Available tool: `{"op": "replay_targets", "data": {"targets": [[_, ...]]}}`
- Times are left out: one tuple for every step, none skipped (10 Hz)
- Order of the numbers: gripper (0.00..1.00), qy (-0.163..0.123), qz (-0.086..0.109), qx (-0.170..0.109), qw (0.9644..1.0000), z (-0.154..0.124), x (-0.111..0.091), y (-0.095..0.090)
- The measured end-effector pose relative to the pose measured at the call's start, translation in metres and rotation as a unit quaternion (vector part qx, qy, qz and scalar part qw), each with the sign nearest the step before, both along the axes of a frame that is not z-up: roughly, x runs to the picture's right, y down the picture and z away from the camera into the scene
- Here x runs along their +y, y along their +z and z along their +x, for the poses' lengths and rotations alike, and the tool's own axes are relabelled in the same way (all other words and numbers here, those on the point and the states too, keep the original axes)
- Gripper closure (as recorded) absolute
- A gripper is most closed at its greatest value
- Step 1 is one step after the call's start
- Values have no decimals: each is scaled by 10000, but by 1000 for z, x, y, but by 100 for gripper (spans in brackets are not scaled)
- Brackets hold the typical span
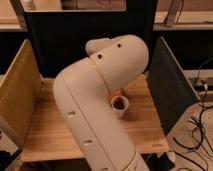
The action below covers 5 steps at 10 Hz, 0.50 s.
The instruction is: Knock the eraser over
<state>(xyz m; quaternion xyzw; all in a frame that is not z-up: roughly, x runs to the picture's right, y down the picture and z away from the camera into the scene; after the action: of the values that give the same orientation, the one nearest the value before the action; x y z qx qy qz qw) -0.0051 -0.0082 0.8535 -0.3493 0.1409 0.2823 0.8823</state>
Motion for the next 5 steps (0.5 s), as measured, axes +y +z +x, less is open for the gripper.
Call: {"op": "replay_targets", "data": {"targets": [[100,1,-53,180,9998,7,5,-5],[100,-27,-201,292,9994,9,16,-12],[100,-60,-357,337,9988,7,25,-18],[100,-92,-628,363,9973,4,41,-29],[100,-121,-843,353,9957,0,52,-37]]}}
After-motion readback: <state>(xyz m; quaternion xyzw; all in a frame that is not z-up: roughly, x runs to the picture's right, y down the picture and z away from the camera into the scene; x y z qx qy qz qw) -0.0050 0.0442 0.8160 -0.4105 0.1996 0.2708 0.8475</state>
